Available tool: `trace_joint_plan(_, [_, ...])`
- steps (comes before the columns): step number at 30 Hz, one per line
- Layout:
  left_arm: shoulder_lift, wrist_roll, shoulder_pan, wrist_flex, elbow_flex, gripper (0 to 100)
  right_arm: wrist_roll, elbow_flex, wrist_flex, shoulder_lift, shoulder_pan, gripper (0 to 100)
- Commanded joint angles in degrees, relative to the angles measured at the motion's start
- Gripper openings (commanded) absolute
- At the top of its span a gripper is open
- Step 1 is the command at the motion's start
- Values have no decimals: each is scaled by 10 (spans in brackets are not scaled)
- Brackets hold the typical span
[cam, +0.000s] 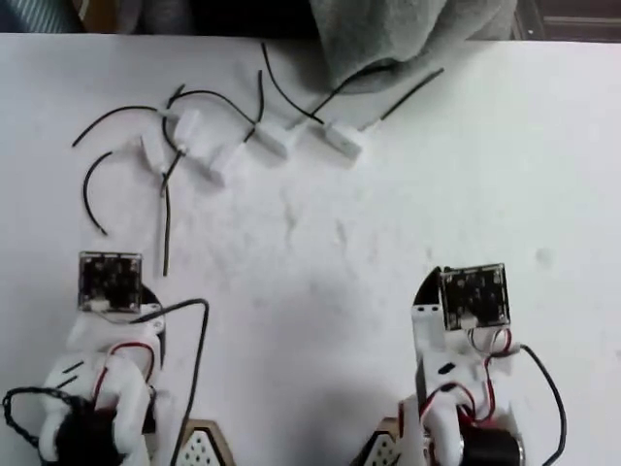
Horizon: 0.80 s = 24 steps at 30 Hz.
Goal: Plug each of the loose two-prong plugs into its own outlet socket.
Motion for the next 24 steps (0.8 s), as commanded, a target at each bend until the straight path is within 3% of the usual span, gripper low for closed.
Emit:
trace_joint_plan(1, [-2,-2,6,-21,19,24,4,62,3,-4,16,22])
trace_joint_plan(11, [-2,1,6,-58,133,26,4,209,-16,-3,15,21])
trace_joint_plan(16, [-2,108,-3,-93,235,25,4,299,-72,-3,12,20])
trace_joint_plan(24, [-1,107,-13,-94,256,24,3,298,-43,-2,18,20])
